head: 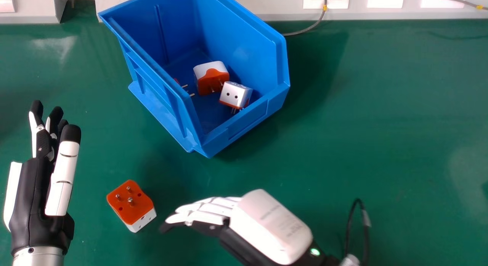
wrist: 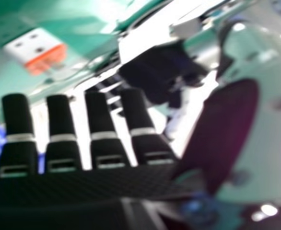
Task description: Pick all objects and put in blue box
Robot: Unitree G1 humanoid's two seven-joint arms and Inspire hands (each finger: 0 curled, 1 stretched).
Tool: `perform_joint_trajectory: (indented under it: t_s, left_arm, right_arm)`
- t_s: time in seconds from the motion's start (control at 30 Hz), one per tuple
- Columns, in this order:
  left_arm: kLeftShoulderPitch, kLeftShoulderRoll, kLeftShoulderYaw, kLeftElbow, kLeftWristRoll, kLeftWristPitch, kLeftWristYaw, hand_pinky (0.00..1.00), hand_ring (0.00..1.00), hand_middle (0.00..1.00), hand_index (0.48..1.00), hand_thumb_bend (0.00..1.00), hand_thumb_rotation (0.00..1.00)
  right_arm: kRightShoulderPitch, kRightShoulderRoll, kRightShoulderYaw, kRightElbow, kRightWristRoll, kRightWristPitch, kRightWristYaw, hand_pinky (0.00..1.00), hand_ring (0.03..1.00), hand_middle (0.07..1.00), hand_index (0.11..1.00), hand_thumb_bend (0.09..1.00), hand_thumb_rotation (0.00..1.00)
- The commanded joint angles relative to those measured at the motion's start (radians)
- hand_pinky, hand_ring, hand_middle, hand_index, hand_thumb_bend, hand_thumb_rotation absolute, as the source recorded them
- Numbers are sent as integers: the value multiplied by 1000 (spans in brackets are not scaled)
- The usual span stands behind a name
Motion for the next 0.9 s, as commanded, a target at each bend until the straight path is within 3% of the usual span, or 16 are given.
perform_joint_trajectory:
  t_s: [0.0, 0.2, 0.57, 0.77, 0.87]
  left_arm:
    - [-7, 0, 7, -12, 2, -9, 7, 1000, 1000, 1000, 1000, 640, 835]
    - [-6, 6, 6, -15, 12, 0, 14, 1000, 1000, 1000, 1000, 617, 838]
    - [-13, 13, 6, 12, 20, -14, 10, 1000, 1000, 1000, 1000, 591, 852]
    - [-20, 17, 5, 24, 29, -23, 7, 1000, 1000, 1000, 1000, 616, 863]
    - [-23, 17, 3, 21, 34, -17, 7, 1000, 1000, 1000, 1000, 625, 868]
  right_arm:
    - [-58, 23, 12, -15, 25, 28, 76, 639, 770, 786, 750, 427, 365]
    - [-157, 69, 32, -23, 12, 98, 198, 694, 817, 828, 790, 483, 296]
    - [-308, 136, 74, 94, -98, 105, 138, 796, 906, 915, 875, 495, 292]
    - [-366, 143, 88, 114, -182, 120, 113, 931, 970, 973, 959, 493, 311]
    - [-397, 146, 100, 137, -211, 129, 107, 965, 985, 986, 979, 499, 331]
